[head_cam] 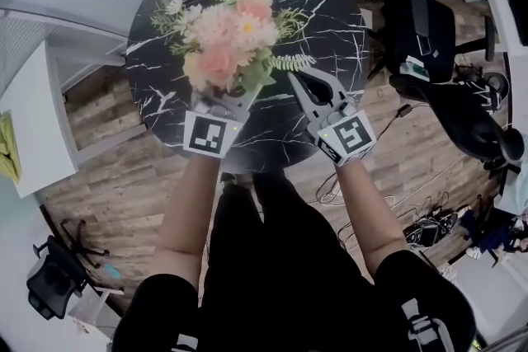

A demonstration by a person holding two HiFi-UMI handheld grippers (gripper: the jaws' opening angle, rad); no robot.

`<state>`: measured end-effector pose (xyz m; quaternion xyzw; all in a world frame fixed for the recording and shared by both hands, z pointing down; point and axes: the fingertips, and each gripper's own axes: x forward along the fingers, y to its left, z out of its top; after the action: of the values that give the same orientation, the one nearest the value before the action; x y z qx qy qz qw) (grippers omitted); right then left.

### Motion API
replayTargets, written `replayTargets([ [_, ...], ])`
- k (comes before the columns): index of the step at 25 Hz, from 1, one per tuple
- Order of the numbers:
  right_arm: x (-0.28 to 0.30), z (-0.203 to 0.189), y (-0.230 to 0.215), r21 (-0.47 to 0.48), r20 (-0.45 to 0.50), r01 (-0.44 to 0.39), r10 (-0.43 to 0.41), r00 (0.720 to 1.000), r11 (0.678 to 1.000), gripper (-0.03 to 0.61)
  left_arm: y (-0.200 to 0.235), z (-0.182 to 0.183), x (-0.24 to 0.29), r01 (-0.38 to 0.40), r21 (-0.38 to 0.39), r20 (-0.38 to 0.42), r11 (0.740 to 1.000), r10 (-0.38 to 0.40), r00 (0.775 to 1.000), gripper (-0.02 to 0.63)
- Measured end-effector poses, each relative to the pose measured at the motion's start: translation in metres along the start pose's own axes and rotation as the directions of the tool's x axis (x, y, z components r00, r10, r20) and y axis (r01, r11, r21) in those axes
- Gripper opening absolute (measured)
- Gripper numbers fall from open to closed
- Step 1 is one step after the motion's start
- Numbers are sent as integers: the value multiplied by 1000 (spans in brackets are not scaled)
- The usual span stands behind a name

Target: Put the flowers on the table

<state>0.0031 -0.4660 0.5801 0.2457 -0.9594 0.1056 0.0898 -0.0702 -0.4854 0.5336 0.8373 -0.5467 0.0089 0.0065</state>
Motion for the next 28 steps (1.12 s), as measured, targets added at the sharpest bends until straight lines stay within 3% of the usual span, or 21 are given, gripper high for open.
replayTargets([
  [10,16,-47,-24,24,-23,12,-12,1000,1000,23,3,-55,22,-2,9,-16,1000,2,1000,334],
  [17,27,-65,-25,36,-37,-1,3,999,999,23,-1,-82,28,-2,-25,-8,1000,2,1000,334],
  [28,32,-77,-24,50,-45,-12,15,999,999,23,-3,-90,33,12,-29,-4,1000,-12,1000,334],
])
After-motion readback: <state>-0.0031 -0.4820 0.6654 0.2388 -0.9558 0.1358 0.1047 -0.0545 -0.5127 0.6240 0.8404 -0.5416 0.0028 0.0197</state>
